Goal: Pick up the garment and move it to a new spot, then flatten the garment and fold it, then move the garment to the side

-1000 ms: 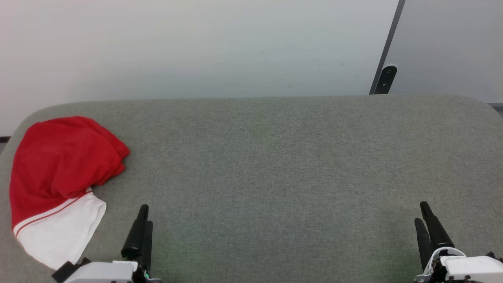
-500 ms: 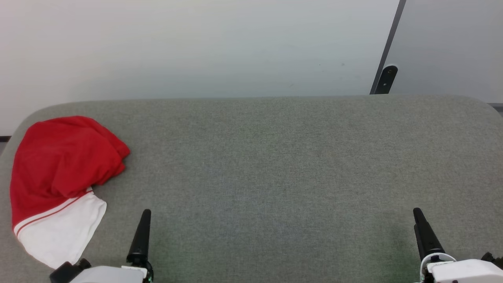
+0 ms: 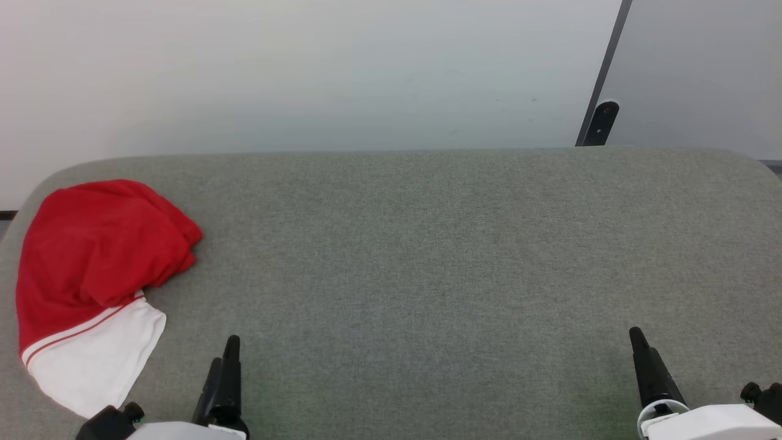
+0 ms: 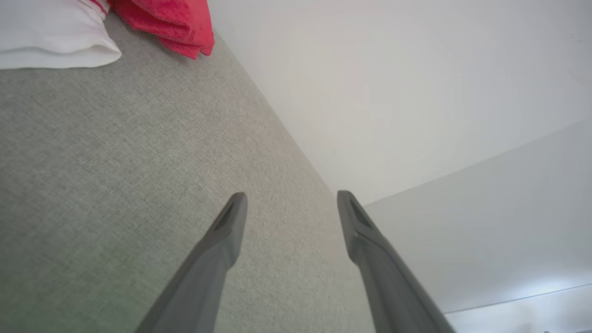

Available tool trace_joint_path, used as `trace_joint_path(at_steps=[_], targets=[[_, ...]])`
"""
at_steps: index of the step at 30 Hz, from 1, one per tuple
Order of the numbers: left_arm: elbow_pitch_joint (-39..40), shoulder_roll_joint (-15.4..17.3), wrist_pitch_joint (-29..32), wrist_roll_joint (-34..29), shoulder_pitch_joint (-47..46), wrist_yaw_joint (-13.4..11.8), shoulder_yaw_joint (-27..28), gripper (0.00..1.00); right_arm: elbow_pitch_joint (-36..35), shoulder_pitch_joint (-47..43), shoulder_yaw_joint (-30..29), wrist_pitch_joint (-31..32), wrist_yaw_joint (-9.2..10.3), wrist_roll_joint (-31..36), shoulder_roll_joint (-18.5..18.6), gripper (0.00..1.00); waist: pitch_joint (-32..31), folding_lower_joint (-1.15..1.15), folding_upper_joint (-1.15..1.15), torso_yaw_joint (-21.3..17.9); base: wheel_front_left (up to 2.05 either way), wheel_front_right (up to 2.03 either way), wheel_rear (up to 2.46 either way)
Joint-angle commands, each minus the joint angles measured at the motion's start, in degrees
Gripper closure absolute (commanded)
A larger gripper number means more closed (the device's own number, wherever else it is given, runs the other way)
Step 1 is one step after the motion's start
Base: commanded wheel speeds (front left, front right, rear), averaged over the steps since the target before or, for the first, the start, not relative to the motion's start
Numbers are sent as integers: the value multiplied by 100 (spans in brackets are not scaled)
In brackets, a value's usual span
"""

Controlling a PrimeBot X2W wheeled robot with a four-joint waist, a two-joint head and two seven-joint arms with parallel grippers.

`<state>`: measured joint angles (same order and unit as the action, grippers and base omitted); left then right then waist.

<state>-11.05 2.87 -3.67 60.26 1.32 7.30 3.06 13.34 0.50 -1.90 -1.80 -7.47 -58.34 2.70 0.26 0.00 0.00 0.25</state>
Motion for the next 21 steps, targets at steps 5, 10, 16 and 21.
trace_joint_path(at_steps=[5, 10, 16, 21], targets=[[144, 7, -119, -681, 35, 12, 60, 0, -121, -30, 28, -72, -3, 741, 35, 0, -7, 0, 0, 1, 0, 0, 0], [222, 0, -211, -1333, 96, -42, 88, 0, -174, -50, 84, -152, -3, 1391, 47, 0, -10, 0, 0, -1, 0, 0, 0], [305, -1, -317, -2084, 187, -87, 25, 0, -251, -97, 129, -284, -3, 2192, 58, 0, -17, 0, 0, -2, 0, 0, 0], [362, 0, -399, -2573, 251, -131, -27, 0, -312, -154, 127, -385, -3, 2669, 43, 0, -24, 0, 0, -5, 0, 0, 0]])
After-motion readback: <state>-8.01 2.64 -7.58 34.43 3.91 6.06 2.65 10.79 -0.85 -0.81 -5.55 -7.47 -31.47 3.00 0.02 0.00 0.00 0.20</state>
